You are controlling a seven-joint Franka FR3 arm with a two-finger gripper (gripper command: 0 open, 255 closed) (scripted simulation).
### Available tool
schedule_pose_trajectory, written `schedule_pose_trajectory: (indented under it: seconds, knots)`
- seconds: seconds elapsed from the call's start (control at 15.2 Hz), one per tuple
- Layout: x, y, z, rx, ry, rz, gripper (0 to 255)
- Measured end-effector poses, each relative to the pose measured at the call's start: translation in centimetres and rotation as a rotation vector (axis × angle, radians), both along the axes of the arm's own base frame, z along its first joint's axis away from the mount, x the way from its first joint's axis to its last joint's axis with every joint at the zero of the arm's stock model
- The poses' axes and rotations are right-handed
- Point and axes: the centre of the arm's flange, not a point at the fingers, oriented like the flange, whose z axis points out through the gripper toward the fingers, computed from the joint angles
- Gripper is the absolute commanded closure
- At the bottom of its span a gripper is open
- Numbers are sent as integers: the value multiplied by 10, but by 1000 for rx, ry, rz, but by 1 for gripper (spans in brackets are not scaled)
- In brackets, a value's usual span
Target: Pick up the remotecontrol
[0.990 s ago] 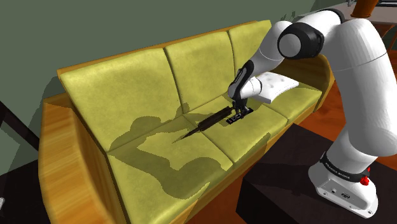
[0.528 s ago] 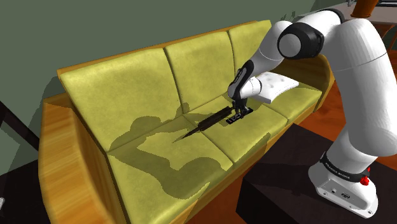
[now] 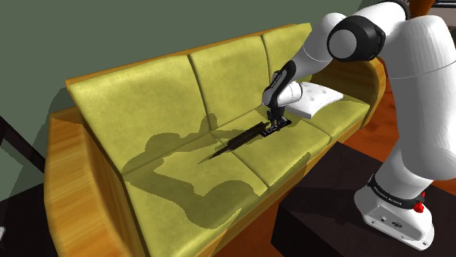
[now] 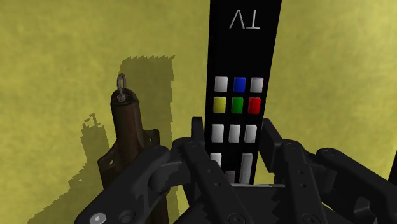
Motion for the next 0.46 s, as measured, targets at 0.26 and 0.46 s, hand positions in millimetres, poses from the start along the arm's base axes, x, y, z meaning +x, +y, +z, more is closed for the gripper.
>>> schedule_pose_trajectory:
  seconds: [0.26,0.46]
  knots:
    - [-1,1,20,0,0,0,255]
    - [-1,0,34,0,0,0,255]
